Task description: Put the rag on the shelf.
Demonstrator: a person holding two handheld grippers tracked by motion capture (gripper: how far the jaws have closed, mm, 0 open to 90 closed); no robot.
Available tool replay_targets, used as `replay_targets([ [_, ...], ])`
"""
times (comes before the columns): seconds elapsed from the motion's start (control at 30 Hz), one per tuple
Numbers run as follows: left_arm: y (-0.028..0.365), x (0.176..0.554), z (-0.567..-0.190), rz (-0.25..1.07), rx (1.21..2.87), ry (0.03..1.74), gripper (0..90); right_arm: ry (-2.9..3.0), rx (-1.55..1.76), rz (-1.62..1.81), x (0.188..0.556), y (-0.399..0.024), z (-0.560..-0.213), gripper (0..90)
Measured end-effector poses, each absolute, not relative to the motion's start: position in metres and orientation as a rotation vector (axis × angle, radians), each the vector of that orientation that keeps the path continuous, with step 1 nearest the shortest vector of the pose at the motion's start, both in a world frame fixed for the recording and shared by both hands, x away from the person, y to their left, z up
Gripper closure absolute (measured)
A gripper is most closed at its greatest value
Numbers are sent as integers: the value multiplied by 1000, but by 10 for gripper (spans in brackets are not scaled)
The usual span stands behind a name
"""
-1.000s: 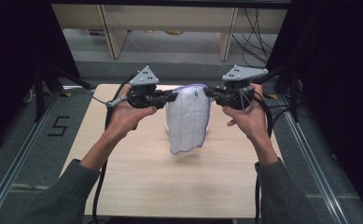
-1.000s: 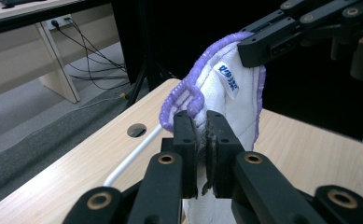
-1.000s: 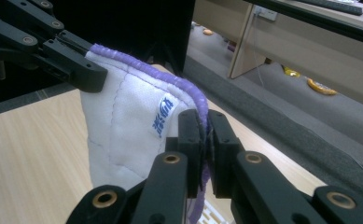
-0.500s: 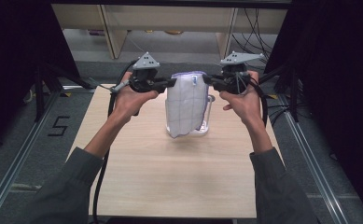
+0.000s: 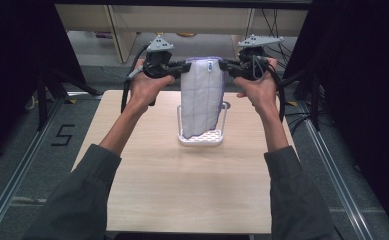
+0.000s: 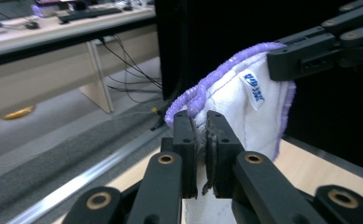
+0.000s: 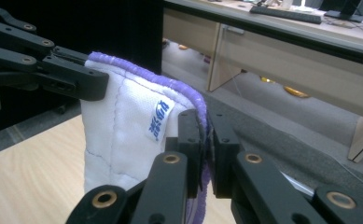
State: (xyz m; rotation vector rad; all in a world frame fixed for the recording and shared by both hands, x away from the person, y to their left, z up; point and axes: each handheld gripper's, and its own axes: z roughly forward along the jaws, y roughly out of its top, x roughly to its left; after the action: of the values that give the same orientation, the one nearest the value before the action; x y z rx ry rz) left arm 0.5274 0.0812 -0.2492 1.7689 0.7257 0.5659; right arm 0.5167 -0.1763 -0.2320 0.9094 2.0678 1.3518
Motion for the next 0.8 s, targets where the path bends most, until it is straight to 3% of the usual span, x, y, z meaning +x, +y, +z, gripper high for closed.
replay_targets([
  [0.37, 82, 579, -287, 537, 1708, 857, 827, 2055, 981, 1274, 575, -161, -258, 855],
  [0.8, 80, 594, -330, 499, 1756, 923, 824, 2127, 1082, 1155, 604, -152, -299, 852],
])
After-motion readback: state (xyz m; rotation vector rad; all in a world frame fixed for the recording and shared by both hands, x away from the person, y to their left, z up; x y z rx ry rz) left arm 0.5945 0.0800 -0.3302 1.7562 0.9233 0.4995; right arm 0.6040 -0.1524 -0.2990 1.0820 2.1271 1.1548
